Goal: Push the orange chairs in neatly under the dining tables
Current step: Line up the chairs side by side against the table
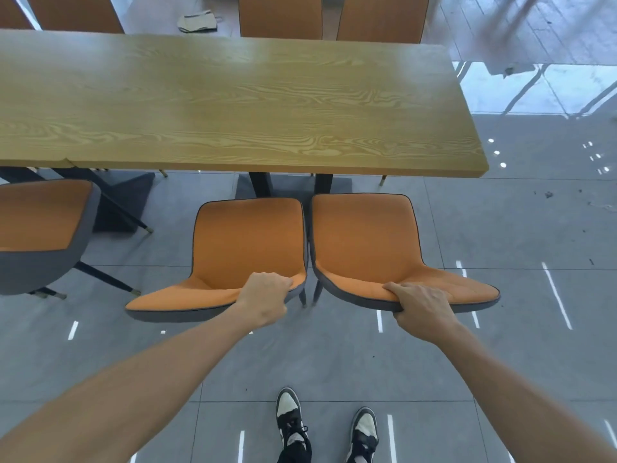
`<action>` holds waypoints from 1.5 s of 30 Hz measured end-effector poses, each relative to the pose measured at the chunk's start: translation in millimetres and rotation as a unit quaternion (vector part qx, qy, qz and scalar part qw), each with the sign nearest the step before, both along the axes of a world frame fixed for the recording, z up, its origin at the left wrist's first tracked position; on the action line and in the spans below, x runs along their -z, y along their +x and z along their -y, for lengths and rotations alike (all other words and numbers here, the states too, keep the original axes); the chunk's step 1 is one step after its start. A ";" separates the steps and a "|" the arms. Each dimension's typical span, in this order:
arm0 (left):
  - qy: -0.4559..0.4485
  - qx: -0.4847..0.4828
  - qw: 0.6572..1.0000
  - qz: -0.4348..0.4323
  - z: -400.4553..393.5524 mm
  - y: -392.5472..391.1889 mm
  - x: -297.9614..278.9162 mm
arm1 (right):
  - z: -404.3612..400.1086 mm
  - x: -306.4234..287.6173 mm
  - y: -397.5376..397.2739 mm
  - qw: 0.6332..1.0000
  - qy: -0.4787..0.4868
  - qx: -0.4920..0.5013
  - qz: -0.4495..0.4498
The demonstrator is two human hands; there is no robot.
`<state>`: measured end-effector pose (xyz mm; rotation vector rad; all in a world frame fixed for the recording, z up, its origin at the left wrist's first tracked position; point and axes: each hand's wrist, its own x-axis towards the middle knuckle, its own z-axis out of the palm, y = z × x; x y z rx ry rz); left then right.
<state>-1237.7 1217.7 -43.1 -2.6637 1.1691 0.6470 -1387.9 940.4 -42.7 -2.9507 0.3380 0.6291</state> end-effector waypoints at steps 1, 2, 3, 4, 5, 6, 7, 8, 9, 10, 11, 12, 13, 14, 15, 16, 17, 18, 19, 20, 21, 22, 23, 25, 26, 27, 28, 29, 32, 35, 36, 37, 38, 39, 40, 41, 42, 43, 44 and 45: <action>0.000 0.008 1.000 0.001 4.0 -3.2 -1.0 | 0.0 2.0 -2.9 1.000 0.002 -0.002 0.002; 0.000 0.018 1.000 0.004 6.1 -5.8 -1.2 | 0.6 4.1 -7.0 1.000 0.004 -0.004 0.005; -0.002 0.028 1.000 0.005 6.3 -8.4 0.1 | 2.7 6.0 -11.8 1.000 0.004 -0.008 0.007; -0.003 0.036 0.999 0.005 5.0 -11.1 1.9 | 5.9 7.8 -17.1 1.000 0.001 -0.012 0.008; -0.004 0.044 0.999 0.007 3.3 -12.6 3.6 | 9.5 9.6 -22.9 1.000 0.000 -0.014 0.012; -0.004 0.051 0.999 0.009 1.8 -13.2 4.5 | 12.4 11.3 -29.3 1.000 0.001 -0.015 0.018; -0.008 0.054 0.998 0.011 0.8 -13.6 5.3 | 14.4 12.6 -35.6 1.000 0.004 -0.017 0.024; -0.011 0.054 0.998 0.010 0.7 -13.2 5.6 | 15.9 13.8 -40.8 0.999 0.006 -0.020 0.030; -0.014 0.056 0.998 0.010 1.8 -11.3 5.4 | 17.5 14.7 -43.9 0.999 0.004 -0.021 0.039; -0.015 0.057 0.998 0.009 3.6 -9.6 5.1 | 18.8 14.9 -45.6 0.999 0.002 -0.020 0.045; -0.017 0.056 0.998 0.010 5.3 -8.8 4.9 | 19.6 14.1 -44.5 0.999 0.002 -0.021 0.045; -0.020 0.054 0.998 0.009 6.9 -7.6 4.4 | 18.6 11.9 -40.9 0.999 0.001 -0.025 0.038; -0.019 0.055 0.998 0.009 8.0 -6.7 4.2 | 15.7 9.9 -35.8 0.999 0.000 -0.034 0.026; -0.019 0.058 0.998 0.009 9.0 -6.1 3.7 | 11.3 8.7 -29.7 0.999 0.002 -0.049 0.012; -0.020 0.060 0.998 0.010 9.4 -5.2 3.8 | 5.3 8.7 -23.8 0.998 0.012 -0.059 0.001; -0.021 0.061 0.998 0.011 9.3 -4.4 3.5 | -2.2 9.2 -19.2 0.998 0.023 -0.058 -0.005; -0.022 0.061 0.998 0.010 8.6 -3.7 3.1 | -9.3 9.8 -15.9 0.998 0.027 -0.048 -0.003; -0.021 0.057 0.998 0.008 8.3 -3.3 2.7 | -14.2 10.7 -14.1 0.999 0.022 -0.034 0.004; -0.021 0.052 0.998 0.007 8.0 -3.5 2.5 | -16.7 12.0 -13.9 1.000 0.010 -0.024 0.010; -0.020 0.049 0.999 0.004 8.2 -3.9 2.2 | -17.8 12.5 -14.8 1.000 -0.001 -0.021 0.015; -0.021 0.043 0.999 -0.001 7.6 -4.9 1.9 | -17.9 12.1 -15.9 1.000 -0.006 -0.023 0.017; -0.024 0.035 0.999 -0.008 5.8 -6.5 1.9 | -17.9 11.4 -16.9 0.999 -0.007 -0.028 0.021; -0.031 0.023 0.999 -0.012 1.5 -7.4 3.6 | -17.8 11.5 -17.6 0.999 -0.006 -0.029 0.028; -0.048 -0.010 0.999 -0.010 -13.5 -7.2 9.2 | -18.6 11.1 -18.0 0.999 -0.007 -0.023 0.042; -0.050 -0.028 0.998 -0.003 -23.4 -6.8 10.8 | -20.2 10.8 -17.4 0.999 -0.009 -0.022 0.042; -0.047 -0.042 0.998 0.004 -32.8 -6.4 12.2 | -21.1 11.1 -17.2 0.999 -0.011 -0.021 0.043; -0.046 -0.053 0.998 0.007 -39.6 -6.4 13.0 | -21.3 11.9 -17.6 0.999 -0.014 -0.021 0.045; -0.051 -0.059 0.997 0.008 -43.8 -7.1 13.0 | -21.1 13.2 -18.0 0.998 -0.018 -0.024 0.046; -0.071 -0.039 0.996 0.030 -41.5 -5.5 12.7 | -18.8 17.0 -16.1 0.997 -0.033 -0.034 0.054; -0.073 -0.009 0.996 0.044 -39.9 -0.5 18.7 | -20.9 19.7 -9.9 0.997 -0.028 -0.034 0.067; -0.069 -0.002 0.996 0.051 -38.3 3.6 19.2 | -23.0 19.5 -6.2 0.997 -0.029 -0.033 0.068; -0.068 0.003 0.996 0.057 -36.3 8.3 19.7 | -25.5 18.9 -2.5 0.997 -0.031 -0.034 0.068; -0.069 0.005 0.996 0.061 -34.2 12.2 20.2 | -27.5 18.6 1.0 0.996 -0.031 -0.036 0.070; -0.070 0.007 0.996 0.062 -32.5 14.7 22.4 | -29.0 18.6 4.0 0.996 -0.029 -0.038 0.076; -0.072 0.011 0.995 0.063 -31.2 16.5 24.3 | -29.6 18.9 6.4 0.995 -0.029 -0.041 0.083; -0.075 0.012 0.995 0.065 -30.8 18.3 25.5 | -29.7 18.6 8.0 0.995 -0.029 -0.044 0.090; -0.078 0.013 0.995 0.065 -31.3 19.6 24.9 | -29.9 17.9 8.2 0.994 -0.027 -0.048 0.094; -0.081 0.014 0.994 0.066 -32.2 19.7 24.6 | -29.7 17.6 7.1 0.994 -0.021 -0.051 0.099; -0.085 0.015 0.994 0.068 -32.9 18.3 25.7 | -29.2 17.2 6.2 0.993 -0.016 -0.054 0.100; -0.087 0.015 0.994 0.072 -32.9 16.9 26.4 | -28.7 17.3 5.9 0.993 -0.015 -0.058 0.102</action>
